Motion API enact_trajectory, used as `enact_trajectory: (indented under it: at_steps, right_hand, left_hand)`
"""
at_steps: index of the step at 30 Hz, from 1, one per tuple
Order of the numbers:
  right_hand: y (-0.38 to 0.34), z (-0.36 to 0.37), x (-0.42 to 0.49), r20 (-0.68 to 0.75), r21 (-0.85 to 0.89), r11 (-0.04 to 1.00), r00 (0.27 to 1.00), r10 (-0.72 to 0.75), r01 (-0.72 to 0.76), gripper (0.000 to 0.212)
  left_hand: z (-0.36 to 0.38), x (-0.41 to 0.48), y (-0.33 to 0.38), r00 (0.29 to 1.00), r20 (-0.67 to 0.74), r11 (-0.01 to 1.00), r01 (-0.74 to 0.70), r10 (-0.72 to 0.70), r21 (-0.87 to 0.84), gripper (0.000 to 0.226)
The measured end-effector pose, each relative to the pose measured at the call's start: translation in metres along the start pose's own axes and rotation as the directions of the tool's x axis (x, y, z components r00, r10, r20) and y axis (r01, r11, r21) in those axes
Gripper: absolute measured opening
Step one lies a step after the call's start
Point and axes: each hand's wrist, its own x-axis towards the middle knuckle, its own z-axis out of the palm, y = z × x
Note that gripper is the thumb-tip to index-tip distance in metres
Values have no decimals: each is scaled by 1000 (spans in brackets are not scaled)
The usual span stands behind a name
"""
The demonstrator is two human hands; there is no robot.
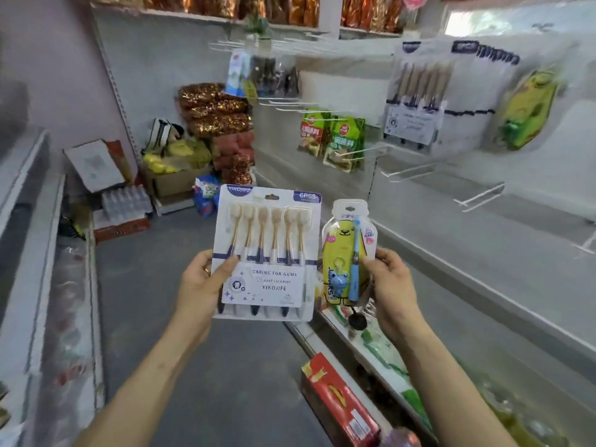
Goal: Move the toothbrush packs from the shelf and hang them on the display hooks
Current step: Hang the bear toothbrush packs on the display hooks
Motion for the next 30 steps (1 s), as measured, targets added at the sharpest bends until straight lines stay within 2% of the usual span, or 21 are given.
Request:
enact_trajectory:
  at_steps: [6, 12, 19, 24, 27, 30]
  right_hand:
    - [-6, 49, 59, -178, -10, 999, 983, -39, 38, 15]
    - [-21, 54, 93, -379, -13, 996, 921, -87, 89, 17]
    - [-29, 19, 117, -539, -41, 990, 832, -135, 135, 20]
    - [-43, -23, 127, -608, -53, 981, 774, -179, 185, 22]
    - [-50, -48, 127, -643, -75, 975, 737, -208, 210, 23]
    - [-56, -69, 117, -697, -90, 971, 682, -220, 222, 19]
  left_hand:
    - [11, 127, -3, 987, 156, 998, 30, -22, -48, 19]
    - [58, 215, 5, 928, 370, 993, 76, -36, -93, 16]
    - [139, 249, -2, 822, 568, 984, 131, -38, -123, 25]
    - [195, 246, -10, 756, 650, 970, 204, -70, -132, 30]
    - [227, 245, -12, 729, 681, 973, 198, -66, -118, 24]
    - [257, 243, -13, 697, 714, 968, 220, -69, -121, 29]
